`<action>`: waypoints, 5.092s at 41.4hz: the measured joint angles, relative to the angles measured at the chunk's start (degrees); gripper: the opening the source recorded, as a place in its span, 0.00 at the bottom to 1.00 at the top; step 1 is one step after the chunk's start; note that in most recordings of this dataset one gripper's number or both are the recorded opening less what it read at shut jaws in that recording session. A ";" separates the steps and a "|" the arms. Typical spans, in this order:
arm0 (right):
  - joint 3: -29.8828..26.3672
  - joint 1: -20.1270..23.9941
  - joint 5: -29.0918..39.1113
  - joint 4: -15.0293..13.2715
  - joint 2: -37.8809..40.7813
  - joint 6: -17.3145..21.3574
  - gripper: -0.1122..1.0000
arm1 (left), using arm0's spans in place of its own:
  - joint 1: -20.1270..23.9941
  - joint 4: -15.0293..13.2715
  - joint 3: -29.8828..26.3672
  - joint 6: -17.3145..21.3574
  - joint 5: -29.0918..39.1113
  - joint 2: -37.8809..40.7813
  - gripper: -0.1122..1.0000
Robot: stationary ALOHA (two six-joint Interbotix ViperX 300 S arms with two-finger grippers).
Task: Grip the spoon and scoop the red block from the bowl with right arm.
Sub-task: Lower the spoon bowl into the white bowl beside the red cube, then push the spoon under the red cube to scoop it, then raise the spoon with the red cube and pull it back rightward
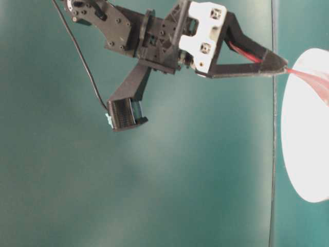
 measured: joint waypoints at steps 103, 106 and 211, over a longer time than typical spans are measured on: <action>-2.64 2.29 -12.92 1.67 2.81 1.76 0.33 | 0.35 0.00 0.00 0.00 0.00 0.00 0.10; -2.64 2.37 -12.92 1.58 2.81 1.76 0.33 | 0.35 0.09 0.00 -0.09 0.00 0.00 0.10; 25.58 6.50 -49.75 2.02 -24.17 8.61 0.33 | 0.26 0.00 0.00 -0.62 0.44 0.00 0.10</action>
